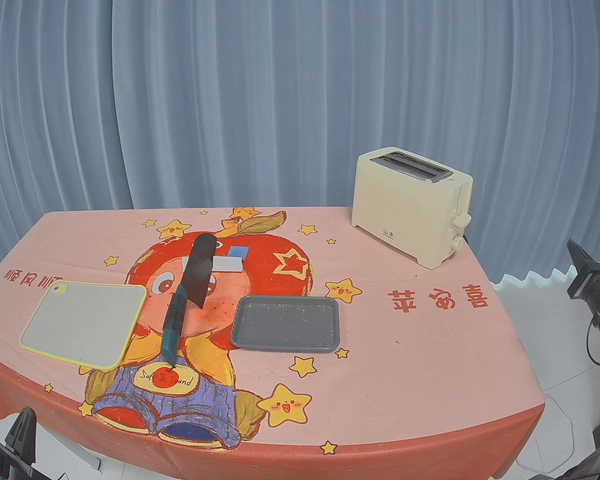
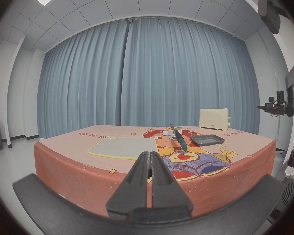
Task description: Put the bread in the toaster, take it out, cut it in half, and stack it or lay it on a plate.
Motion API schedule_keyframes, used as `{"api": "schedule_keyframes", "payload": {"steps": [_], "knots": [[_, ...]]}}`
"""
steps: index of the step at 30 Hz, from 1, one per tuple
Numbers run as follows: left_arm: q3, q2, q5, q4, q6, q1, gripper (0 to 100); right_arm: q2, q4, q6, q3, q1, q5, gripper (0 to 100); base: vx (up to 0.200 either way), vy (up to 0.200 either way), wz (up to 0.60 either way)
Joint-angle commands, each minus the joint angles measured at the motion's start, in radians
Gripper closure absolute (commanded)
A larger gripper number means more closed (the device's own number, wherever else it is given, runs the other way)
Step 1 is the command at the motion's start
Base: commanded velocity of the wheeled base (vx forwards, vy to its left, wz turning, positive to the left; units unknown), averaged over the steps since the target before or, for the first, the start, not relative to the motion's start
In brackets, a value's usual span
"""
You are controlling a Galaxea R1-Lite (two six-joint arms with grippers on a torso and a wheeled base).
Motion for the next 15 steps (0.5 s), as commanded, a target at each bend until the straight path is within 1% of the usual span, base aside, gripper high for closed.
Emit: {"api": "schedule_keyframes", "payload": {"steps": [1,2,5,6,7,8,9,10,11,12,13,15], "knots": [[0.018,0.001,0.0,0.0,-0.001,0.0,100,-0.268,0.049,0.008,0.084,-0.012,0.0,100,0.0,0.0,0.0],[0.018,0.001,0.0,0.0,-0.001,0.0,100,-0.291,0.06,0.008,0.084,-0.011,0.0,100,0.0,0.0,0.0],[0.018,0.001,0.0,0.0,-0.001,0.0,100,-0.42,0.196,0.005,0.084,0.002,0.003,100,0.0,0.0,0.0],[0.018,0.001,0.0,0.0,-0.001,0.0,100,-0.433,0.215,0.005,0.084,0.002,0.003,100,0.0,0.0,0.0],[0.018,0.001,0.0,0.0,-0.001,0.0,100,-0.513,0.33,0.005,0.084,0.006,0.009,100,0.0,0.0,0.0],[0.018,0.001,0.0,0.0,-0.001,0.0,100,-0.57,0.409,0.006,0.084,0.011,0.015,100,0.0,0.0,0.0],[0.018,0.001,0.0,0.0,-0.001,0.0,100,-0.587,0.432,0.006,0.084,0.012,0.017,100,0.0,0.0,0.0],[0.018,0.001,0.0,0.0,-0.001,0.0,100,-0.68,0.557,0.011,0.084,0.034,0.035,100,0.0,0.0,0.0],[0.018,0.001,0.0,0.0,-0.001,0.0,100,-0.726,0.621,0.014,0.084,0.049,0.049,100,0.0,0.0,0.0],[0.018,0.001,0.0,0.0,-0.001,0.0,100,-0.742,0.639,0.015,0.084,0.055,0.054,100,0.0,0.0,0.0],[0.018,0.001,0.0,0.0,-0.001,0.0,100,-0.82,0.747,0.038,0.084,0.089,0.081,100,0.0,0.0,0.0],[0.018,0.001,0.0,0.0,-0.001,0.0,100,-0.881,0.842,0.074,0.082,0.129,0.104,100,0.0,0.0,0.0]]}}
